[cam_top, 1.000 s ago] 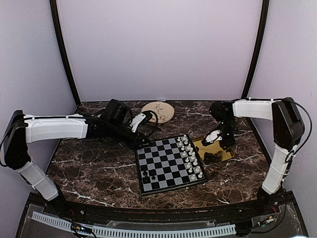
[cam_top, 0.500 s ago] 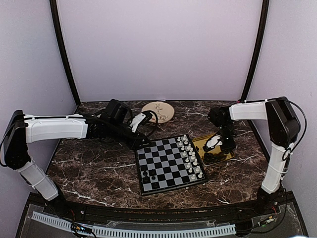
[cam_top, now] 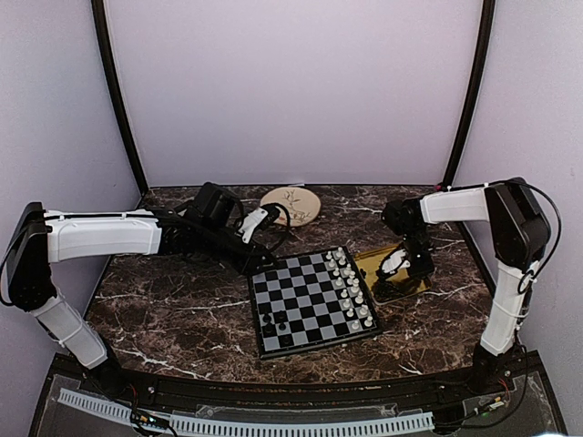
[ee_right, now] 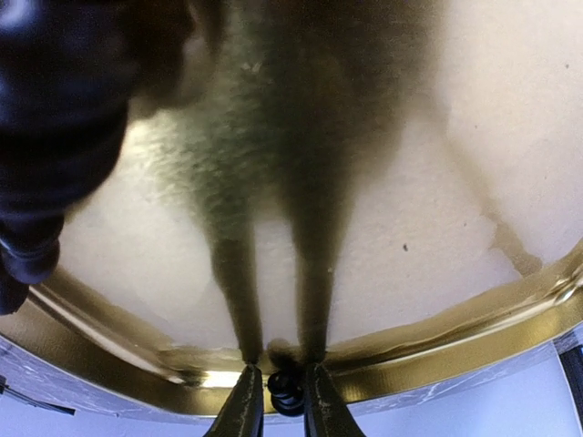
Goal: Set up the chess pieces on the board
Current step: Pick up the pawn from the storage box.
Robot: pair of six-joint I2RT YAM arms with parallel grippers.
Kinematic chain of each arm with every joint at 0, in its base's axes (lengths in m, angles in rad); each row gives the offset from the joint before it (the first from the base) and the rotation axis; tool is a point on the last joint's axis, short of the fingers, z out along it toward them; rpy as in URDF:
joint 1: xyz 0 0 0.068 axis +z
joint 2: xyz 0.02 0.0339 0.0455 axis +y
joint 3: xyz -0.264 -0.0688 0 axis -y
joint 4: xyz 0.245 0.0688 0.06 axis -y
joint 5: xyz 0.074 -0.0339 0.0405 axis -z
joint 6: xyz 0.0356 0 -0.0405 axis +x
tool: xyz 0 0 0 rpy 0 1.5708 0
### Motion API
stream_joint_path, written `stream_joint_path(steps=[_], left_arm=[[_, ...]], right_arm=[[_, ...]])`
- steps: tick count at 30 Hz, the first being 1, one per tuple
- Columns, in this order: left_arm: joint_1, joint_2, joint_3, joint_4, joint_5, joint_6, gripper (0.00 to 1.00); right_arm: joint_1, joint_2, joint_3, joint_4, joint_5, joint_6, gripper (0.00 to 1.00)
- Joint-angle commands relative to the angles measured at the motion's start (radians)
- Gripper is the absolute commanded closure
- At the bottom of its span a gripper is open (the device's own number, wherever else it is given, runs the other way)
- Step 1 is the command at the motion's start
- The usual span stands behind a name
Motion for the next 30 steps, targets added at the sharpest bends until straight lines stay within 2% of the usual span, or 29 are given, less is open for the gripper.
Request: stream_joint_path(steps=[1,10,18,21,25,30], left_arm=[[0.0,-0.008,-0.019,0.007,0.009,-0.009,0.73],[0.0,-0.009,-0.022,0.008,0.01,-0.011,0.73],[0.0,-0.006,-0.026,0.014,0.013,-0.009,0.73],[0.0,-0.002,-0.024,0.017,0.018,-0.009,0.73],[0.0,-0.007,-0.025,0.021,-0.015,-0.013,0.73],[0.0,-0.018,-0.014,0.026,-0.074,-0.016,0.73]], right_arm=[[0.003,0.019,-0.013,0.025,0.018,0.006,0.86],[0.002,0.025,-0.006,0.014,-0.022,0.039,0.94],[-0.045,-0.033,0.09,-0.079,-0.207,0.1,0.99],[-0.062,-0.054,0.147,-0.131,-0.324,0.14,0.99],[-0.051,-0.099,0.228,-0.173,-0.559,0.214,0.99],[0.016,-0.156,0.234,-0.069,-0.859,0.333,0.97]])
